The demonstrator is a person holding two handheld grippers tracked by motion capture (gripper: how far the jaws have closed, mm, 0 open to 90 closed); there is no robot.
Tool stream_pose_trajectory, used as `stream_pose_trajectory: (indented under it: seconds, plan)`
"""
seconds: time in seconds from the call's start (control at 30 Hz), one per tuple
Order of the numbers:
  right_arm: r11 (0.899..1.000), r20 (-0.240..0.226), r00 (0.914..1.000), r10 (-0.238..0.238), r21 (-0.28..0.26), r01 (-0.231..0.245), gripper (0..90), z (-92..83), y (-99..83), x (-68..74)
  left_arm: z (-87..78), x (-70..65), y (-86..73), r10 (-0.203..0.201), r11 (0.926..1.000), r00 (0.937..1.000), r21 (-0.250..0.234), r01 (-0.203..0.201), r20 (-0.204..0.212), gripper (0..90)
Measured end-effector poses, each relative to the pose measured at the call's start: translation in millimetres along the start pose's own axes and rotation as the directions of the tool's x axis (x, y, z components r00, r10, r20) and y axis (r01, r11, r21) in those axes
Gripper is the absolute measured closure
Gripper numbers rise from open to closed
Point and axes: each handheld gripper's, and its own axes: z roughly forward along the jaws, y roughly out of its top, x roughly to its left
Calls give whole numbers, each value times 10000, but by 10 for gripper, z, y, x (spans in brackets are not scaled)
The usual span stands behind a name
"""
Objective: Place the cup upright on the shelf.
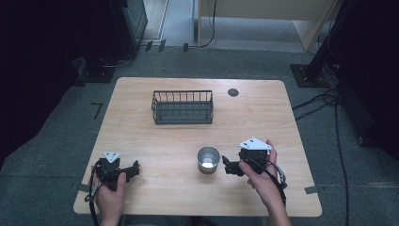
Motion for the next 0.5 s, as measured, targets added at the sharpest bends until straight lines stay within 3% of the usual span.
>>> stream_pose_trajectory:
  seconds: [0.5]
  plan:
    - [9998, -440, 9988, -206, 23, 207, 0, 120, 71, 209, 0, 0, 0, -5, 10000, 10000, 0, 5, 1, 0]
